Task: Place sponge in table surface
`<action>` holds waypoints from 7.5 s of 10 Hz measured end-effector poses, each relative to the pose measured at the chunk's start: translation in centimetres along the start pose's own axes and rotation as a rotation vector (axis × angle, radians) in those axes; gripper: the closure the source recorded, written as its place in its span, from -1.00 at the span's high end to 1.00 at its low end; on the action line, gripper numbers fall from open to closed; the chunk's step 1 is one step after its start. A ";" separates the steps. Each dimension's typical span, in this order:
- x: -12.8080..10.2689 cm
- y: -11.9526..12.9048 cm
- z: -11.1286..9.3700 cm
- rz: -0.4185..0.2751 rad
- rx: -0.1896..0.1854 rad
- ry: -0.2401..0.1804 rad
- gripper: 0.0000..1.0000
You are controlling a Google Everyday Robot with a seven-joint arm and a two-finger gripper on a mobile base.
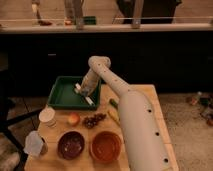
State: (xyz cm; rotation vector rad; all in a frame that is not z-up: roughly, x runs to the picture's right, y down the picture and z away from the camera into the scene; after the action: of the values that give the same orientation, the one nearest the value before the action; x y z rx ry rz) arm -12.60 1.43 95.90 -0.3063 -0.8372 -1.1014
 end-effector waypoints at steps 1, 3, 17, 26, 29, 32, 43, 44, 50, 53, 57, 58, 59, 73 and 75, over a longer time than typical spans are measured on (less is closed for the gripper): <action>0.0 0.0 -0.2 -0.003 0.000 0.004 -0.99; -0.2 -0.3 -0.8 -0.023 -0.005 0.013 -1.00; -0.3 -1.9 -10.2 -0.105 0.002 0.175 -1.00; 0.0 2.5 -15.4 -0.026 -0.029 0.302 -1.00; -0.1 5.6 -17.6 0.048 -0.018 0.357 -1.00; -0.4 9.4 -19.3 0.131 -0.012 0.398 -1.00; 0.4 21.6 -20.5 0.413 -0.026 0.436 -1.00; 0.6 22.1 -20.3 0.428 -0.031 0.429 -1.00; 2.0 25.6 -17.4 0.513 -0.035 0.368 -1.00; 1.8 27.5 -16.0 0.559 -0.021 0.339 -1.00; 1.2 28.9 -14.5 0.592 -0.014 0.304 -1.00; 1.1 29.3 -14.3 0.601 -0.020 0.295 -0.97; 1.0 29.6 -14.2 0.607 -0.025 0.288 -0.91; 1.0 29.5 -14.1 0.604 -0.026 0.287 -0.65; 1.0 29.5 -14.1 0.604 -0.026 0.286 -0.21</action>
State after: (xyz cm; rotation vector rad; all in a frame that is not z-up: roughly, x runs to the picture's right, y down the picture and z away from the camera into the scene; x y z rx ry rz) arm 19.68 5.50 92.46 -0.3809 -0.4282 -0.5702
